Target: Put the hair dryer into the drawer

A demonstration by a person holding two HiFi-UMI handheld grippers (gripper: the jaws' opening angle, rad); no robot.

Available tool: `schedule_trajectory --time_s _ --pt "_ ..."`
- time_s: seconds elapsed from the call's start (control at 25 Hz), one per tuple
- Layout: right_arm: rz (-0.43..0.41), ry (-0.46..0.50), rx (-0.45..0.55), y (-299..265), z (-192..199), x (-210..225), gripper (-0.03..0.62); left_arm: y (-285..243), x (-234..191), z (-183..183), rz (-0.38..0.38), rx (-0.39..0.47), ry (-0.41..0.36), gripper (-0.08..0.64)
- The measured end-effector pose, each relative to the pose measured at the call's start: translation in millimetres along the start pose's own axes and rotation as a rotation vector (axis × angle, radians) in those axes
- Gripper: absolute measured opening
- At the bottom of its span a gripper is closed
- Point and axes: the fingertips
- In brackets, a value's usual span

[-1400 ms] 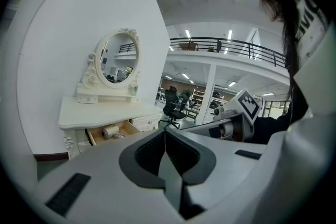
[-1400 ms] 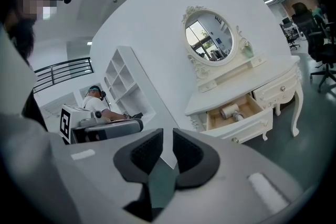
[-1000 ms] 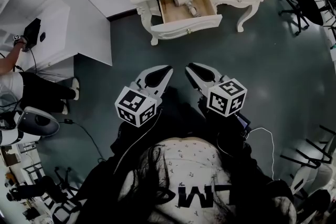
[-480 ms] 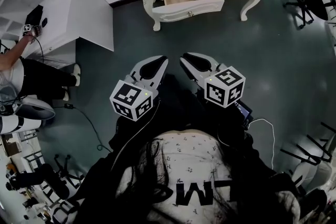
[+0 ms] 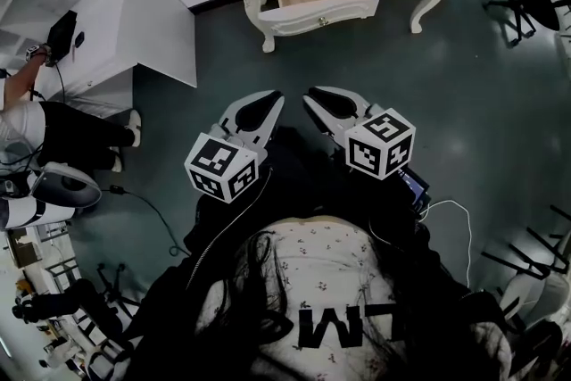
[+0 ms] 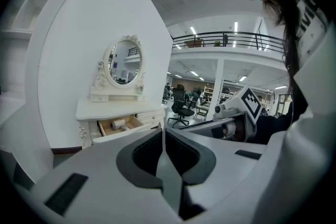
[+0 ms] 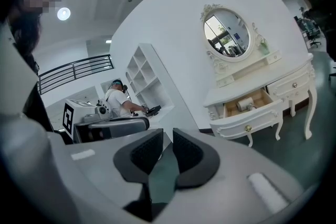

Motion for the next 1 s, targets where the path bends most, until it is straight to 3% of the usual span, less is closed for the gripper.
schedule_trajectory --time_s 0.56,1.0 --pt "0.016 0.024 0.009 -1.3 -12.9 6.9 0.067 -15.7 -6.8 -10.9 0.018 -0.005 -0.020 0.002" --pt "0.016 0.036 -0.010 -3.6 -9.9 10.0 0.067 -22.3 -13.5 14.1 -0.006 -0.107 -0.005 0.006"
Point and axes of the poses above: the fingertips, and each gripper's own axes: y backward along the fingers, x to its right, z out of its underside, and after that the axes turned 4 degrees about x, right-handed
